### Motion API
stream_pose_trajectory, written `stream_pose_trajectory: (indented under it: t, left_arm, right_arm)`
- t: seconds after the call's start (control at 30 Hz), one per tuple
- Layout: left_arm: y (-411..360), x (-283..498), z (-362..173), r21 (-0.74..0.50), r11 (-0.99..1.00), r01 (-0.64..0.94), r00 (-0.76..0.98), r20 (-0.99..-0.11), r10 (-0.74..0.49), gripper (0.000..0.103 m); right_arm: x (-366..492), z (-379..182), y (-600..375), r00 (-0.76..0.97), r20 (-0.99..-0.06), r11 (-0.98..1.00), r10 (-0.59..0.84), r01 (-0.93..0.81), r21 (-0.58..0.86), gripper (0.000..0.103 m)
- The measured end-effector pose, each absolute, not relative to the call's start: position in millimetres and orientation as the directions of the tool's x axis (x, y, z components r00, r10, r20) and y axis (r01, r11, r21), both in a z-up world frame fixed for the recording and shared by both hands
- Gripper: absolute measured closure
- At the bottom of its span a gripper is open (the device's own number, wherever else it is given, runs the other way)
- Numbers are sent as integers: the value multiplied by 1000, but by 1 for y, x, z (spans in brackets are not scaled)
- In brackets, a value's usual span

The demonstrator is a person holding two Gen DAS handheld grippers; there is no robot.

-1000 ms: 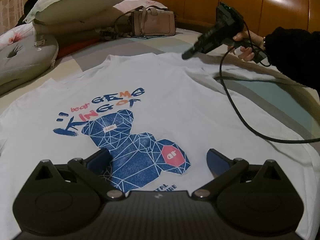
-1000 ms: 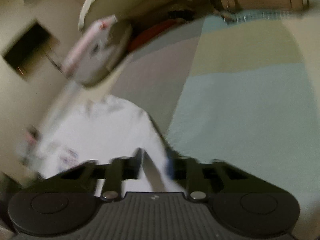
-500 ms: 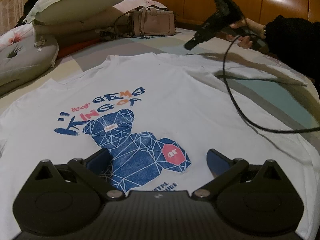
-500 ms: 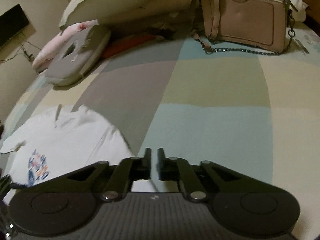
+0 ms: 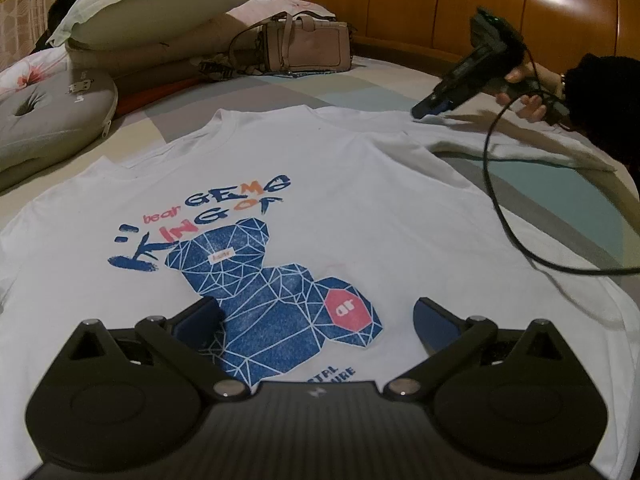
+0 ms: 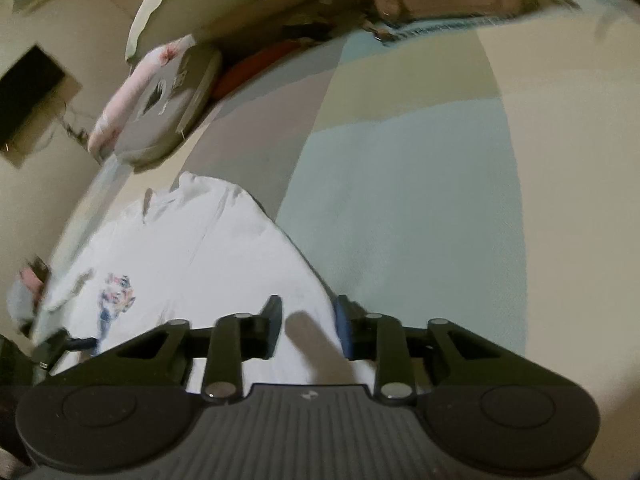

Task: Fold clothes

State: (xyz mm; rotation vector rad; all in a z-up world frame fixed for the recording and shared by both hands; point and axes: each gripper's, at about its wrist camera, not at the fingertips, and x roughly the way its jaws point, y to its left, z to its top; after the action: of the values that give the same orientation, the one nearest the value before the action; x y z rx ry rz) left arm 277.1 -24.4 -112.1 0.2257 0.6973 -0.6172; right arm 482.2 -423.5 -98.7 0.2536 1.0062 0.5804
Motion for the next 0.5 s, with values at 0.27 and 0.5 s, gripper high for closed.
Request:
stream_pose_trajectory:
  t: [0.27, 0.5]
  left_arm:
    - [-24, 277, -112, -5, 800, 600, 599, -660, -453, 1]
    - [-22, 277, -112, -8, 798, 602, 597, -659, -457, 1]
  right_arm:
    - [483, -82, -393, 488, -775, 891, 401, -403, 207, 102]
    - [508, -86, -391, 509, -798, 929, 324, -331, 166, 100]
